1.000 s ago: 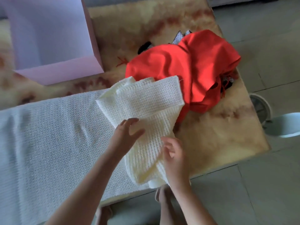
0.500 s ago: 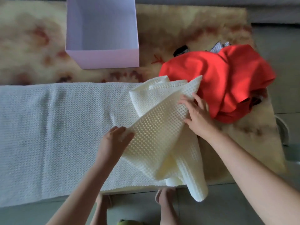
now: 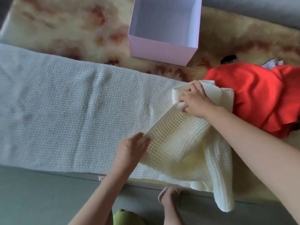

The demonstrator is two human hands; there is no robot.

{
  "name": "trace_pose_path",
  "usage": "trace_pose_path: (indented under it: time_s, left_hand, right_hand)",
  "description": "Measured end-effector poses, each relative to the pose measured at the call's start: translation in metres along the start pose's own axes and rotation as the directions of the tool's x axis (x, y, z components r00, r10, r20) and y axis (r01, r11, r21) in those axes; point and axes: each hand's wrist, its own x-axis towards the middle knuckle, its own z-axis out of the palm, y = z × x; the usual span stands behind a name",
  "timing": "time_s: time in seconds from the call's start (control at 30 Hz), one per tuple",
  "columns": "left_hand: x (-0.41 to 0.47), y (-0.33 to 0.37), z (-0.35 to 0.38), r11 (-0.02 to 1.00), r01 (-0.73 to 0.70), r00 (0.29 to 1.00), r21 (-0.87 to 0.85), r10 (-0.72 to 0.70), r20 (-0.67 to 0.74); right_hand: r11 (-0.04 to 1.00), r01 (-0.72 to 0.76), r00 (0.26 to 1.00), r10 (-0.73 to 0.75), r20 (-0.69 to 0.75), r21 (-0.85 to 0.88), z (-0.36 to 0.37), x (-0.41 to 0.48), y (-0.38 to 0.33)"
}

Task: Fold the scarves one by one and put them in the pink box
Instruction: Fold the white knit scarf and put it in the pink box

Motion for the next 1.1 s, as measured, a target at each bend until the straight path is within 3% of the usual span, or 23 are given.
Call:
trace_pose_path:
  time_s: [0.2,0.37,0.53,0.67,0.77,0.97,1.1]
  left_hand:
    - [-0.013,-0.030,-0.026,0.881,0.145,0.982,-0.450,-0.182,-0.040]
    - [-0.016,-0.068,-0.077,0.732,0.215,0.899,-0.646,-0.406,-0.161]
    - [-0.004,-0.127,-0.148,0.771,0.235,0.886,-0.592,-0.420,-0.196]
    - [-0.001,-0.169,-0.198,0.795,0.200,0.865,-0.572,-0.418,-0.277]
    - [0.003,-0.193,-0.233,0.796,0.141,0.800,-0.589,-0.442,-0.406]
    - [0.012,-0.239,-0.295,0.752,0.104,0.648,-0.651,-0.548,-0.529]
    - [0.028,-0.275,-0.346,0.789,0.072,0.554,-0.611,-0.541,-0.633]
  right_hand:
    - [0.993,0.107,0.965,-0.092,-0.247,0.047,-0.021,0.028,-0.037]
    - [0.981,0.190,0.928,-0.166,-0.333,0.041,-0.045,0.096,-0.123]
    - [0.980,0.196,0.903,-0.192,-0.385,-0.029,-0.061,0.177,-0.213]
    - [0.985,0.160,0.911,-0.125,-0.394,0.058,-0.063,0.225,-0.278]
    - [0.979,0.201,0.907,-0.168,-0.387,0.045,-0.074,0.258,-0.327]
    - [0.959,0.282,0.890,-0.267,-0.369,-0.013,-0.092,0.312,-0.422]
    - [0.960,0.278,0.886,-0.252,-0.390,0.010,-0.095,0.348,-0.475]
